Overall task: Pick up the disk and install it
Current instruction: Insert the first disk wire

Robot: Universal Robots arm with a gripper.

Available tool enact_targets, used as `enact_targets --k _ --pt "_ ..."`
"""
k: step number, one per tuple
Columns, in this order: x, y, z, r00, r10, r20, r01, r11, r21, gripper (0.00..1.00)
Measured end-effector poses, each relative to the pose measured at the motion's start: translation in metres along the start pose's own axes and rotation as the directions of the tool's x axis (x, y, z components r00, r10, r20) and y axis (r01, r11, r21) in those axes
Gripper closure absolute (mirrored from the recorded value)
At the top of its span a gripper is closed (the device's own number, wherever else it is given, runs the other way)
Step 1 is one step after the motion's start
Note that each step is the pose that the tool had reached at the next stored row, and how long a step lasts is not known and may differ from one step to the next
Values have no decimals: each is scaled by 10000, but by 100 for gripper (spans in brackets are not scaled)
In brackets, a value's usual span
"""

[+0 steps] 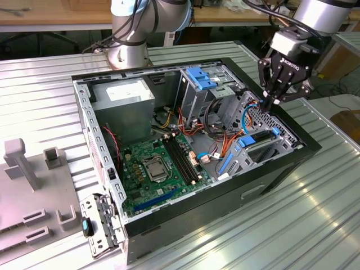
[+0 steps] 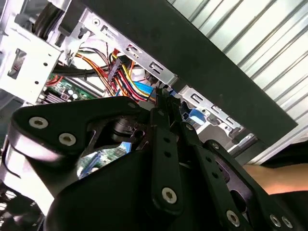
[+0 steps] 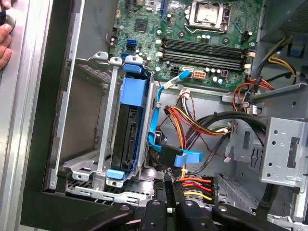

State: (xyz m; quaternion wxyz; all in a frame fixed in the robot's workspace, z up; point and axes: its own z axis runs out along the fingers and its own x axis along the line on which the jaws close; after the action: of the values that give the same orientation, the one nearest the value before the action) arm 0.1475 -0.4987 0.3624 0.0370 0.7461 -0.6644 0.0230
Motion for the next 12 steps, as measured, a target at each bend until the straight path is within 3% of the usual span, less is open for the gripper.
enact_targets --k 2,4,8,9,12 --pt "-1 0 9 9989 458 8 -458 9989 -39 83" --pt "-2 -1 19 9943 1064 18 -1064 9943 -91 83" --pt "-7 47 21 9933 1154 21 -1154 9933 -70 83" --pt "-12 82 22 9933 1158 20 -1158 9933 -27 83" --pt "-16 118 27 9929 1188 22 -1188 9924 332 83"
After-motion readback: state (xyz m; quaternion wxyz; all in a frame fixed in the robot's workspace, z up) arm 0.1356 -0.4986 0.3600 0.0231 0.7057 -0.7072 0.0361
